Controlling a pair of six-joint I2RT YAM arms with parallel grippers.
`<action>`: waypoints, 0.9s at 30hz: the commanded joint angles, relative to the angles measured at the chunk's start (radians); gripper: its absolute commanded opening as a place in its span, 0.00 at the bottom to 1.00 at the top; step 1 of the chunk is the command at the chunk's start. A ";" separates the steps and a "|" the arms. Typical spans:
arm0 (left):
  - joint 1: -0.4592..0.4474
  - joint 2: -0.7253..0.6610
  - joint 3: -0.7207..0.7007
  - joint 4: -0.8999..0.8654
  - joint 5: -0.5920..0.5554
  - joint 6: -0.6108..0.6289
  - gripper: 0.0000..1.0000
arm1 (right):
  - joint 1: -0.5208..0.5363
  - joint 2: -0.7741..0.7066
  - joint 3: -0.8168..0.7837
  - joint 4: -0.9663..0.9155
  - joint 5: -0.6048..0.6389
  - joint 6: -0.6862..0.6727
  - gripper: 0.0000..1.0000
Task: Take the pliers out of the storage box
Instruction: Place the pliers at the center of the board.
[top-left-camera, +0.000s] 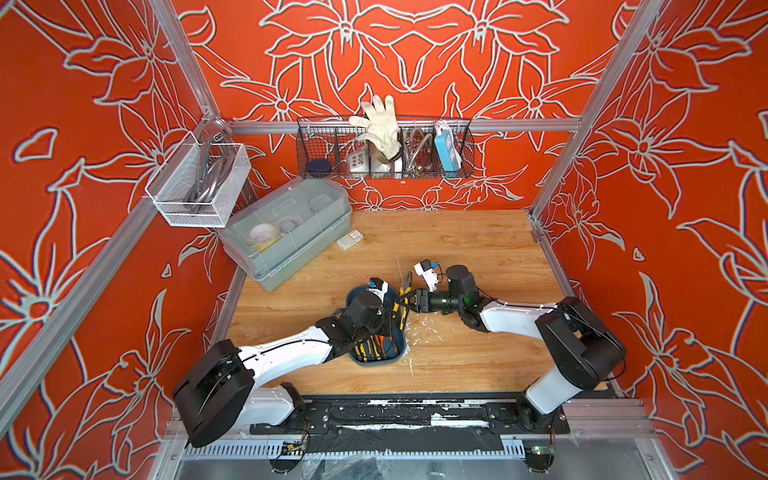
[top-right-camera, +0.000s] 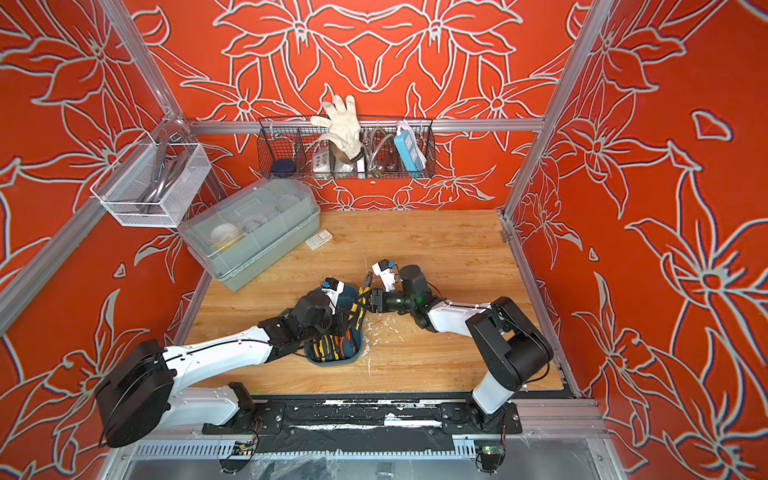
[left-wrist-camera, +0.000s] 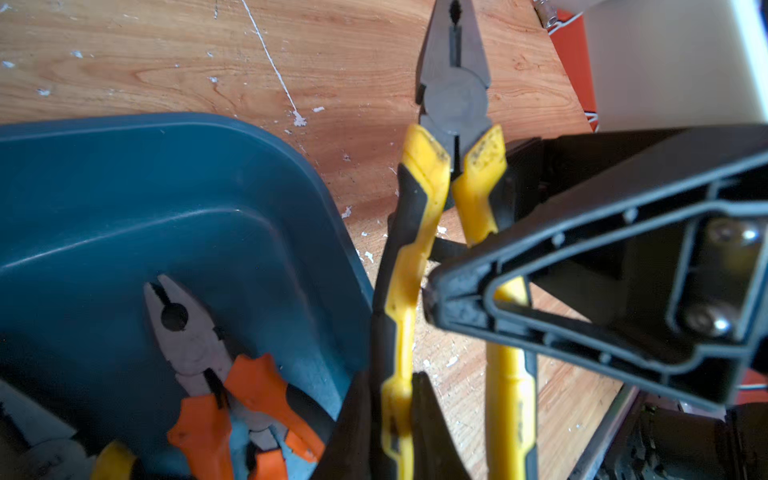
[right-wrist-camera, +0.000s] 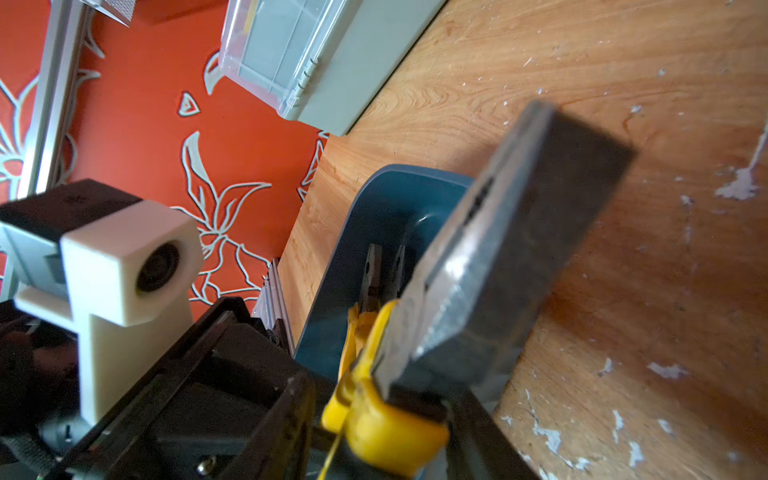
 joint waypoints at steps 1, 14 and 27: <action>-0.010 -0.008 0.030 0.074 0.011 0.023 0.00 | 0.011 0.024 0.023 0.007 -0.010 -0.006 0.44; -0.014 -0.063 0.003 0.058 -0.064 0.027 0.23 | 0.016 0.022 0.029 0.004 -0.028 -0.016 0.01; 0.034 -0.194 -0.041 -0.056 -0.274 -0.084 0.79 | -0.005 -0.106 0.033 -0.113 -0.004 -0.059 0.00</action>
